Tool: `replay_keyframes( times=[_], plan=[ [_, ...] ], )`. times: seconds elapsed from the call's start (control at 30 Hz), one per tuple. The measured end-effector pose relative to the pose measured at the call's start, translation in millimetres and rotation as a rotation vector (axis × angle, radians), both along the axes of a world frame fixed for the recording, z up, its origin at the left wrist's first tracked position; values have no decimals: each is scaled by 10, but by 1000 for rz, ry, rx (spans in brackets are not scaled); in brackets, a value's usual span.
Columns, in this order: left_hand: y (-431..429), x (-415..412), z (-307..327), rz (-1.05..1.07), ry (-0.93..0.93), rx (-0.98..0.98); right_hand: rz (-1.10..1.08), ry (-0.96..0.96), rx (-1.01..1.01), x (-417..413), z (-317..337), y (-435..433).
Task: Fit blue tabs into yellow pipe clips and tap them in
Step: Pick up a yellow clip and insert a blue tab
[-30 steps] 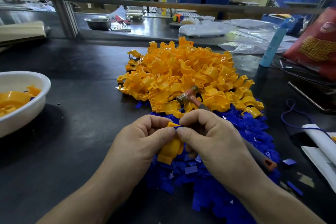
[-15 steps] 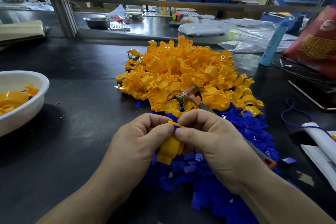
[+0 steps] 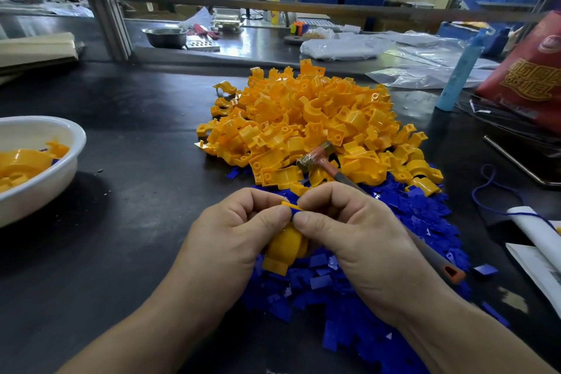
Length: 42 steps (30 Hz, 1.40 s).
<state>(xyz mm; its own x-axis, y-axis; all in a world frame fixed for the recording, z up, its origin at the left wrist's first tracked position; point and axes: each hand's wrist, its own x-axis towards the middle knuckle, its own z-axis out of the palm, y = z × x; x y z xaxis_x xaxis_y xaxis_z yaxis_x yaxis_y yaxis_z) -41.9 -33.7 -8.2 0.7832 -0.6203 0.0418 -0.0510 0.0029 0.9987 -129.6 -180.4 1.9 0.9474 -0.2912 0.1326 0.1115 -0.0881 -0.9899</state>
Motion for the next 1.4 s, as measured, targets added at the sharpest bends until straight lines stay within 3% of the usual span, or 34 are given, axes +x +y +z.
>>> replay_keyframes(
  times=[0.3,0.6,0.67,0.8,0.9,1.0,1.17,1.27,1.4],
  plan=[
    [-15,-9,-5,0,12,-30,37,-3,174,3,9,-13],
    [4,-2,34,12,17,-17,-18,-9,16,-12,19,39],
    [11,26,56,35,10,-1,-27,13,-116,-27,36,54],
    [180,301,106,186,-31,84,-268,-11,-650,-76,115,-89],
    [330,541,80,333,-33,139,-431,-5,-811,-86,157,-266],
    [336,617,9,347,-1,198,-495,26,-957,-84,136,-384],
    [348,722,-84,384,-26,330,-509,378,-1314,-97,89,-542],
    [346,736,-125,391,-169,472,-409,569,-1351,-107,64,-588],
    [320,687,-117,335,-432,707,-406,591,-1331,-91,37,-606]
  ],
)
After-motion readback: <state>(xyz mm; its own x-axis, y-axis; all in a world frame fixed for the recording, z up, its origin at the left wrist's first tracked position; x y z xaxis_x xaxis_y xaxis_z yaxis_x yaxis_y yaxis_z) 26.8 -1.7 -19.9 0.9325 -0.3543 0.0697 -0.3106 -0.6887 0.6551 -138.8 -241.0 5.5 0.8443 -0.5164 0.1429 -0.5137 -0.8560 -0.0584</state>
